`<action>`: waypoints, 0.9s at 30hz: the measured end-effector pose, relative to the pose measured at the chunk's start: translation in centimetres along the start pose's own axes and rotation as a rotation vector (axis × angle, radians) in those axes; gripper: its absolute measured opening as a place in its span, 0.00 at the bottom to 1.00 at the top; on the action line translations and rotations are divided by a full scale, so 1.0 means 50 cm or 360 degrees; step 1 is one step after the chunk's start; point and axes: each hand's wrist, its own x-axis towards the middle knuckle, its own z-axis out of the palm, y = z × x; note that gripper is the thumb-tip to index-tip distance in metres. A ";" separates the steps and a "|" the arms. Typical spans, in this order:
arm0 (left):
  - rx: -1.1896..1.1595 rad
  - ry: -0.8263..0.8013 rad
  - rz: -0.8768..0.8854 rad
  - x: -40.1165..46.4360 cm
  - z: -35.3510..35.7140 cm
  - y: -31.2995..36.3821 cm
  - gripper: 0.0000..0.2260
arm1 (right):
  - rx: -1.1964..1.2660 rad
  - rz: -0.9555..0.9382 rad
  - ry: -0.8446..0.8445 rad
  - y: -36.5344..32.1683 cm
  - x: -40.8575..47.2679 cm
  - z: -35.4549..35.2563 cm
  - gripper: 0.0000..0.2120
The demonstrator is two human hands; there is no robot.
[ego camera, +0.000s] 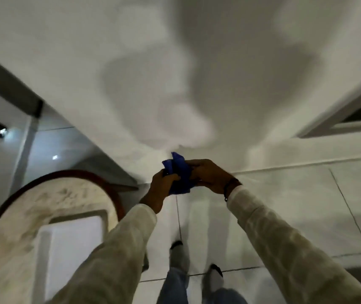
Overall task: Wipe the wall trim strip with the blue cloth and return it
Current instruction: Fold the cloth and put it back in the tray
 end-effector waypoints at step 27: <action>-0.0460 0.1221 -0.0728 -0.161 -0.575 -0.640 0.16 | -0.1713 -0.0361 -0.0660 0.264 0.349 0.823 0.20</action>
